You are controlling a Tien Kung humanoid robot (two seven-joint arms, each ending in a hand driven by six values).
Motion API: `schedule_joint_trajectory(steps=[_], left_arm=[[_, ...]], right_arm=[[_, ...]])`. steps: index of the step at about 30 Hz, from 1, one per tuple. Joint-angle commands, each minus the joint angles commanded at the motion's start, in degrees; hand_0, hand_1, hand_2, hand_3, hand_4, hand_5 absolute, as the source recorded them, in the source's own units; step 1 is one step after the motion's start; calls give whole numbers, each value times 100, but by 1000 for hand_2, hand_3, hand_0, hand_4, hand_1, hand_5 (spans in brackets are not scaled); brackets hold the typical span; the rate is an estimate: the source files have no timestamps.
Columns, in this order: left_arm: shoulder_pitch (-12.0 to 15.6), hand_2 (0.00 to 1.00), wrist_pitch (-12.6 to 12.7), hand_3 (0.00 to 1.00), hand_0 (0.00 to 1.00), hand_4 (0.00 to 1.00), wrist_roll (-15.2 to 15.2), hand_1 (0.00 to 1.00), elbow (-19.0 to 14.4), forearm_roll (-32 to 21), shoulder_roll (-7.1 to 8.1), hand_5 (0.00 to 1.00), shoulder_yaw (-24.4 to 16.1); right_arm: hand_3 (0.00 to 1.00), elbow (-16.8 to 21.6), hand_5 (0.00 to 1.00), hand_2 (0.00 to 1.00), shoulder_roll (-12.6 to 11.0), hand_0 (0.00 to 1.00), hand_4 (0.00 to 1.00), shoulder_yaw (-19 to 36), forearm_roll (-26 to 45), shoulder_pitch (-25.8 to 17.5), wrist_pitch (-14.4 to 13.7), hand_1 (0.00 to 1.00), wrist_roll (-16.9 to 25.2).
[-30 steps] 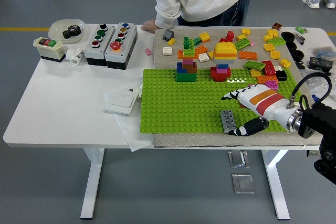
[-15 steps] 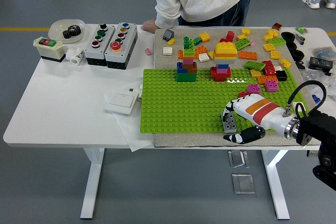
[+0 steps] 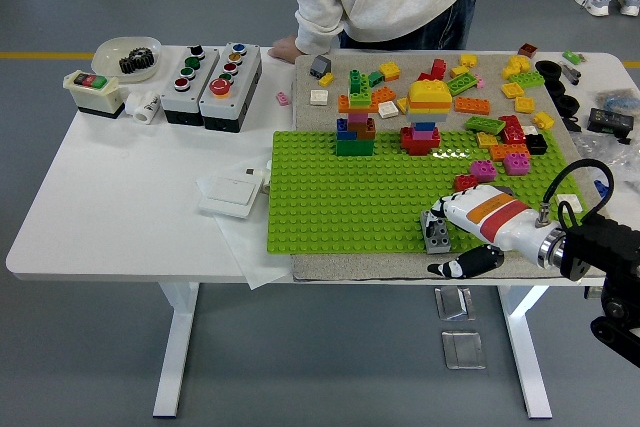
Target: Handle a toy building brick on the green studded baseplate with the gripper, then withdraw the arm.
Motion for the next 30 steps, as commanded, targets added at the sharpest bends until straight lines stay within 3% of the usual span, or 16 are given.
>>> schedule_joint_trajectory(steps=[30], left_arm=[[-9, 605, 1, 540, 788, 532, -4, 712, 0, -29, -4, 555, 29]], right_arm=[[597, -411, 459, 714, 144, 678, 818, -10, -26, 22, 4, 674, -13]])
